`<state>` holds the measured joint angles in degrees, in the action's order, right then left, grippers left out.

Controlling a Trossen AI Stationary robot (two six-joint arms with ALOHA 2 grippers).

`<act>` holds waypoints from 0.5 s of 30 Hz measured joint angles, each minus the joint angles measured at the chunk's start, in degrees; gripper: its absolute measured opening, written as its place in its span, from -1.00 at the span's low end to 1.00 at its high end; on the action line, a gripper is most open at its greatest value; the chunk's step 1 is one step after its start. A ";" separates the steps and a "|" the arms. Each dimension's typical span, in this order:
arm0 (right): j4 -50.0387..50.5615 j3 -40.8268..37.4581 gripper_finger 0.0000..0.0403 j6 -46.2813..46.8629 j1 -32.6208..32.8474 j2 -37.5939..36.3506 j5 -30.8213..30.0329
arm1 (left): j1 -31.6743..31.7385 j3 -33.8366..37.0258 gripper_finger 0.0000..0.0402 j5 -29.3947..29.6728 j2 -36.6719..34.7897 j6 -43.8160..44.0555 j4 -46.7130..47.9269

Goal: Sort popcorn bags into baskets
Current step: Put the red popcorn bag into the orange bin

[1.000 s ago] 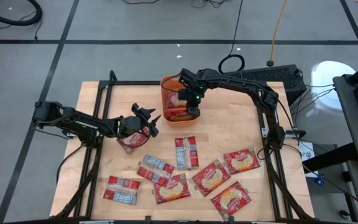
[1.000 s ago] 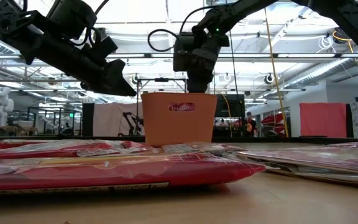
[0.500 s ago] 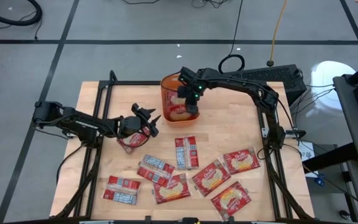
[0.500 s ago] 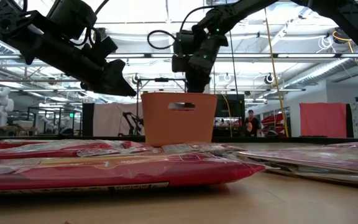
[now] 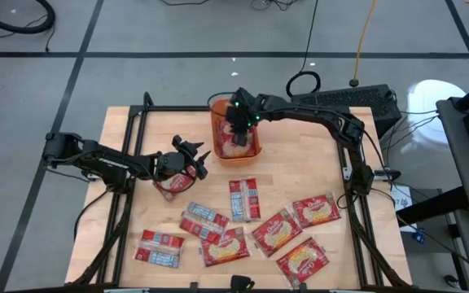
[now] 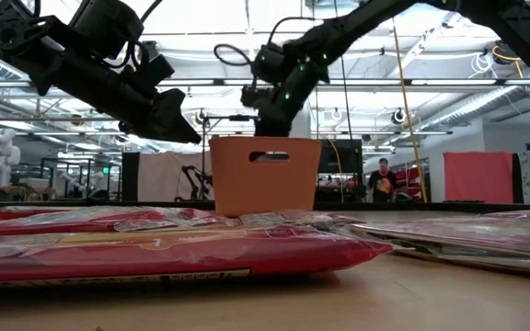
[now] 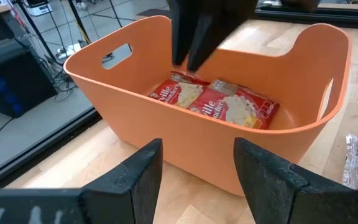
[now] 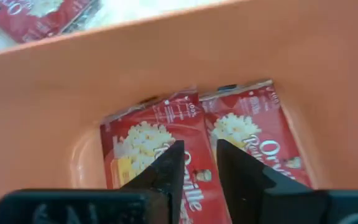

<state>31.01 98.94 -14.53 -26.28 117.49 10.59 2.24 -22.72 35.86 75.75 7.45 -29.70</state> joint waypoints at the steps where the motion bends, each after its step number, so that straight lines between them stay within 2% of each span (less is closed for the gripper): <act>1: -1.85 -1.49 -0.63 0.56 0.00 0.00 0.02 | 0.00 0.00 0.00 0.00 -0.01 -0.23 -0.16; 8: -6.45 -8.88 -0.88 1.43 0.00 0.00 0.06 | 0.15 0.00 0.00 -0.02 -0.01 -1.17 -0.50; 15: -6.06 -10.82 -0.94 2.56 0.37 0.00 -0.14 | 1.69 0.00 0.00 -0.03 -0.01 -1.22 -1.41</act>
<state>24.95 88.12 -11.97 -25.91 117.49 10.45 3.93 -22.72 35.82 75.75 6.23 -31.11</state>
